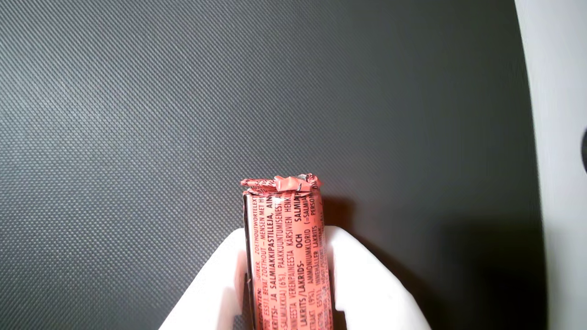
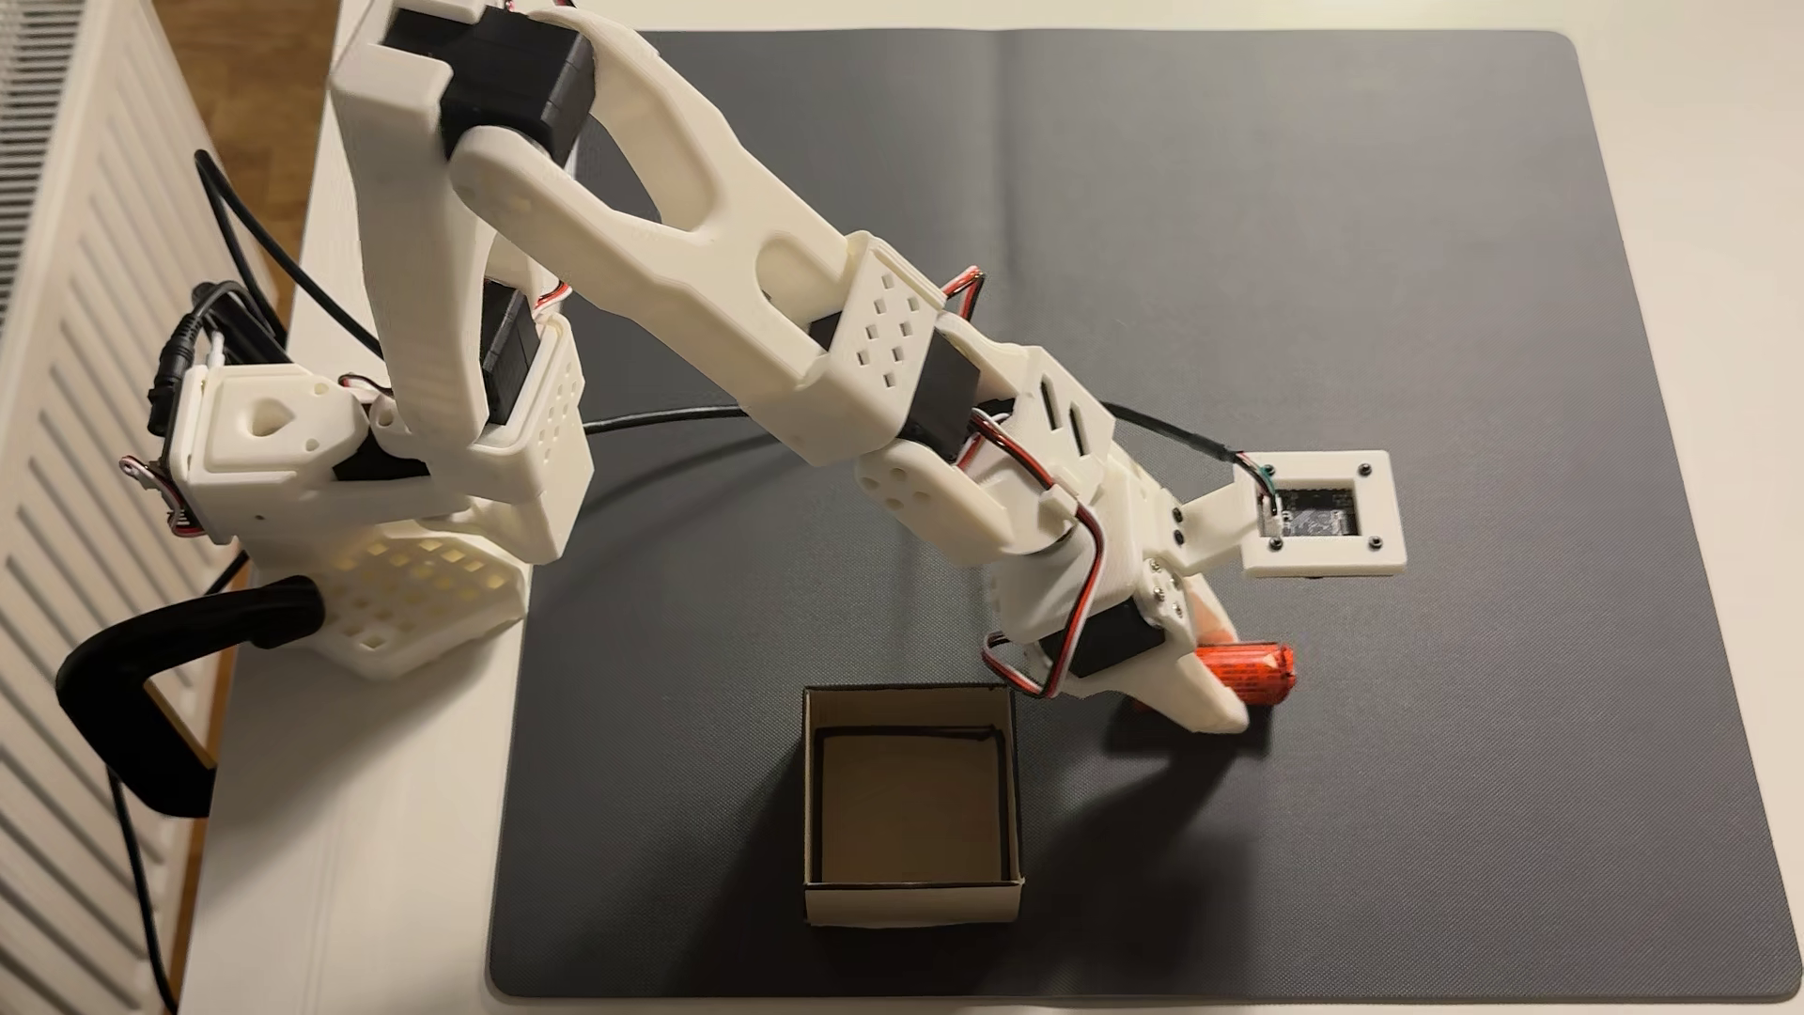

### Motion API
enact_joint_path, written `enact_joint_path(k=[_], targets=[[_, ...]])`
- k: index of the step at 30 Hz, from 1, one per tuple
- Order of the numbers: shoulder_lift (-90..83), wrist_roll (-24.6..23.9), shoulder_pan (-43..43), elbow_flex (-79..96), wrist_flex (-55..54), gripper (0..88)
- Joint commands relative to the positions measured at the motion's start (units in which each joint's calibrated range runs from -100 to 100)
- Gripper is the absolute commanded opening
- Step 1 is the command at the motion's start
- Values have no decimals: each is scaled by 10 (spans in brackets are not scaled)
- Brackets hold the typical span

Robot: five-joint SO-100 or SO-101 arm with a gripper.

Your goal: Pick the red object and place it in the box

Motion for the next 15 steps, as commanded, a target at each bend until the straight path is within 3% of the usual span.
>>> enact_joint_path(k=[1, 8, 15], targets=[[-88, -2, -5, -4, 63, 40], [-256, 1, -11, 9, 227, 40], [-503, 13, 15, 132, 311, 40]])
